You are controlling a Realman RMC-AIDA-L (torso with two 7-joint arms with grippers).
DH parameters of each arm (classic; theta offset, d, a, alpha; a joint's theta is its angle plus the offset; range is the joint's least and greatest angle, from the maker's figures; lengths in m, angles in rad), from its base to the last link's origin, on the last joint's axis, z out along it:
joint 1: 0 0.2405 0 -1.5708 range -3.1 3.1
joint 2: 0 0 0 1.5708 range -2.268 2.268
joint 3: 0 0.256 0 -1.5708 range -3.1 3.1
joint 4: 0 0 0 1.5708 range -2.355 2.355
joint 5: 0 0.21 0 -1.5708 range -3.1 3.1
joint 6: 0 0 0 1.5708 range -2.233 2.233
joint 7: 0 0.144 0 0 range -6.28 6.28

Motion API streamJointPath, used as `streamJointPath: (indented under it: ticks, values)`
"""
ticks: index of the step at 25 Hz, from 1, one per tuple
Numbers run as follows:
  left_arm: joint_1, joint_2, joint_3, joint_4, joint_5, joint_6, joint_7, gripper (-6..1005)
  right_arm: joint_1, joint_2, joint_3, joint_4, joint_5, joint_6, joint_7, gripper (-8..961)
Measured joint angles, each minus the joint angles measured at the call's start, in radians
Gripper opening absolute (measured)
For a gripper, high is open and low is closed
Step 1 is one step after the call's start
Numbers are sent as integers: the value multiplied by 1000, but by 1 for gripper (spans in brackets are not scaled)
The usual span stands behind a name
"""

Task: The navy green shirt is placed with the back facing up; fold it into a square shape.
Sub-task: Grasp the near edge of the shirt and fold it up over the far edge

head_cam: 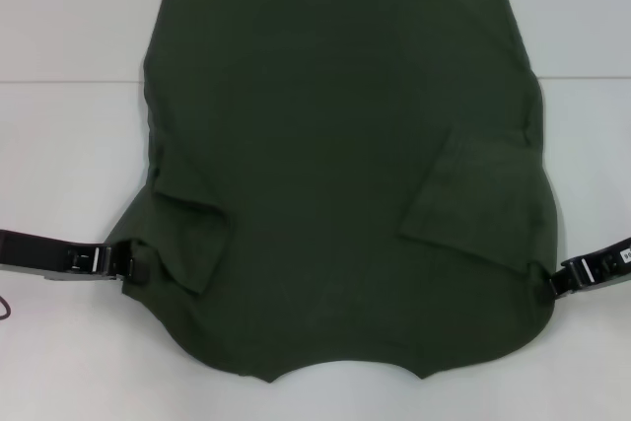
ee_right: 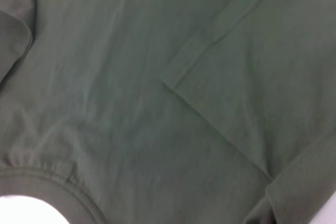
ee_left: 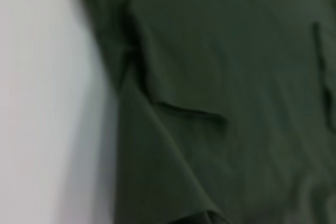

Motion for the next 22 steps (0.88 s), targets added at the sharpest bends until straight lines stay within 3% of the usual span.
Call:
streamJointPath:
  ticks: [11, 16, 22]
  values:
    - [20, 20, -68, -13, 0, 235, 33, 13, -25, -35, 11, -9, 2, -209, -129, 54]
    - [41, 26, -94, -30, 30, 398, 79, 13, -46, -38, 7, -5, 0, -335, -237, 55]
    - [64, 25, -113, -35, 74, 489, 115, 13, -70, -31, -51, 0, 0, -409, -293, 55]
